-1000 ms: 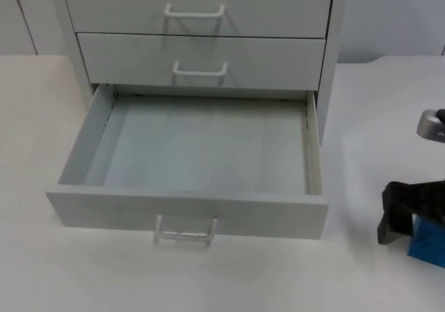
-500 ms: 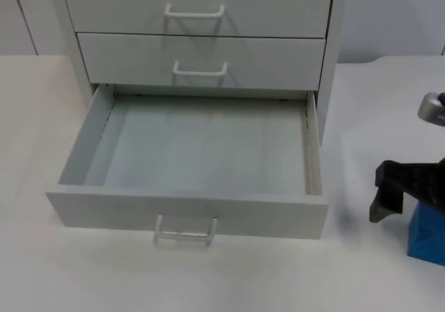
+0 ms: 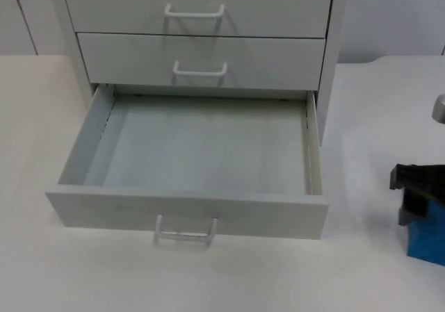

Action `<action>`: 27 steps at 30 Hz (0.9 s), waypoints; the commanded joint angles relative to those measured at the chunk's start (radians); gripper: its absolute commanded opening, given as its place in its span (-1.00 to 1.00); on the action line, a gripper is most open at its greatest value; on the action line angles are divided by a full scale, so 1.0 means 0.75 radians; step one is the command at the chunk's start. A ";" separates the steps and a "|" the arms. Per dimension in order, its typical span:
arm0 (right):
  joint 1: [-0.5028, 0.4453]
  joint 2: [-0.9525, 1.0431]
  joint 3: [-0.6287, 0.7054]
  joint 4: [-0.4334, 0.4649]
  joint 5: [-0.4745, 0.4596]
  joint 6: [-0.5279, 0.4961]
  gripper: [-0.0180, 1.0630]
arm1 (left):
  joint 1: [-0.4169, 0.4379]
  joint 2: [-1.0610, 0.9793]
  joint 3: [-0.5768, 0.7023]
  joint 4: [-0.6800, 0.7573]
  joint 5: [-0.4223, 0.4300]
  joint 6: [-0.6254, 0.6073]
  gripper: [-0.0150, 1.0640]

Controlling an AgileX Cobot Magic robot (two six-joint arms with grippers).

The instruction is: Open the drawer with the left hand, place the block into the drawer with the right hand, then close the drawer with the left hand.

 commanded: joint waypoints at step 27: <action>0.474 -0.366 -0.583 0.224 0.549 -0.786 -0.97 | -0.008 -0.101 0.002 0.200 -0.067 -0.004 0.98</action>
